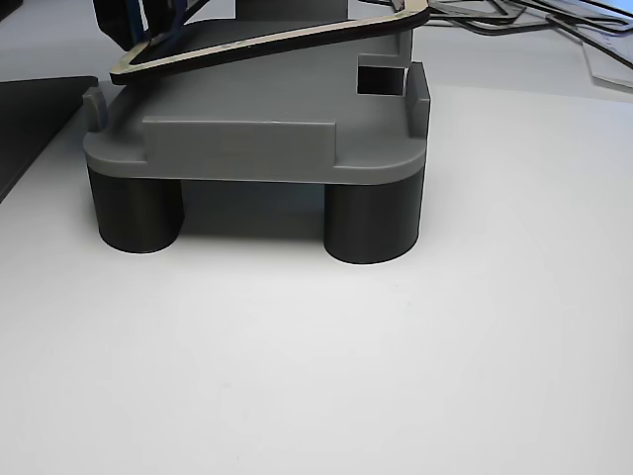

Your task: Move top rectangular frame to the holder.

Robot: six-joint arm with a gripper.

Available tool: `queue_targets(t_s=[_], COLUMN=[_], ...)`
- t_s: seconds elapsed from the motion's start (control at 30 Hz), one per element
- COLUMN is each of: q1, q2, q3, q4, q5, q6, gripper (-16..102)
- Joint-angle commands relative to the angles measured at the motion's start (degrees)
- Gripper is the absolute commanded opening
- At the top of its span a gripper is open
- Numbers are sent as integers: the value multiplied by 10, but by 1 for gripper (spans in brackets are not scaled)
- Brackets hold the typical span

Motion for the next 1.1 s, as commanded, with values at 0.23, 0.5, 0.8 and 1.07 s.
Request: queue_targets(t_s=[0.23, 0.5, 0.8, 1.07], q1=[-9, -10, -11, -11], q2=[5, 8, 10, 6], q3=[-4, 6, 15, 9], q4=[5, 4, 4, 3], q5=[-4, -4, -7, -7], q6=[-2, 0, -4, -10], gripper=[-10, -10, -10, -10])
